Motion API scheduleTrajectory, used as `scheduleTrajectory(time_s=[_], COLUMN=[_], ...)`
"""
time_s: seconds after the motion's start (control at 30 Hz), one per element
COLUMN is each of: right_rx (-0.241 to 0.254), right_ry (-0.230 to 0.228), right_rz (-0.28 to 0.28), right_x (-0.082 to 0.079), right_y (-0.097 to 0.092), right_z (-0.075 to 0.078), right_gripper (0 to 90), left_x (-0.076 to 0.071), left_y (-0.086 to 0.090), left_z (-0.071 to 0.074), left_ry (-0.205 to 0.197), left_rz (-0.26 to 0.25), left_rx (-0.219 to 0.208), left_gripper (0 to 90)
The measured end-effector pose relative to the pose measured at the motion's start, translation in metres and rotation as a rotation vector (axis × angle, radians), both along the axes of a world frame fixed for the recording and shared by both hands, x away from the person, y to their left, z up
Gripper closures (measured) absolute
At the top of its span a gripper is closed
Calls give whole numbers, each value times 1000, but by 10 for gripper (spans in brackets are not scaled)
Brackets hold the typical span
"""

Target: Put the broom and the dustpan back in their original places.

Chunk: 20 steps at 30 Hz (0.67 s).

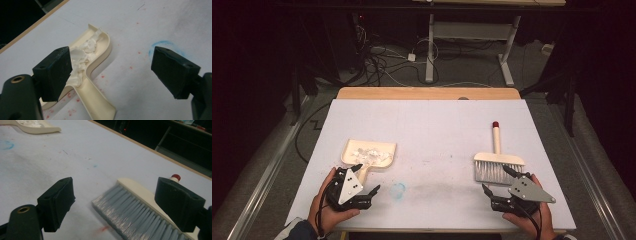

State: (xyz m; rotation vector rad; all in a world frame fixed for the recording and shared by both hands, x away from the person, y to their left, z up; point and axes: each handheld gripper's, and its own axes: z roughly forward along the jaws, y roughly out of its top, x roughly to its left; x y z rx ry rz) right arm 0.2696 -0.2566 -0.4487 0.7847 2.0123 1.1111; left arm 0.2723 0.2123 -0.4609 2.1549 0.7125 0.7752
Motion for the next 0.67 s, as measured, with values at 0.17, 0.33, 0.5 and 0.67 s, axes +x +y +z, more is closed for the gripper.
scheduleTrajectory(time_s=[0.17, 0.33, 0.5, 0.67], right_rx=[-10, -10, -14, -53], right_ry=[-2, -9, -19, -11], right_rz=[-3, -4, -6, -29], right_x=[0, 0, 0, 1], right_y=[1, 1, 1, 4], right_z=[0, 1, 3, 0], right_gripper=[165, 165, 167, 177], left_x=[0, 0, 0, 3], left_y=[0, 1, 1, -2], left_z=[0, 0, 1, 0], left_ry=[0, 2, -2, 7], left_rz=[0, 6, 12, 9], left_rx=[5, 10, 4, 14], left_gripper=[163, 163, 163, 163])
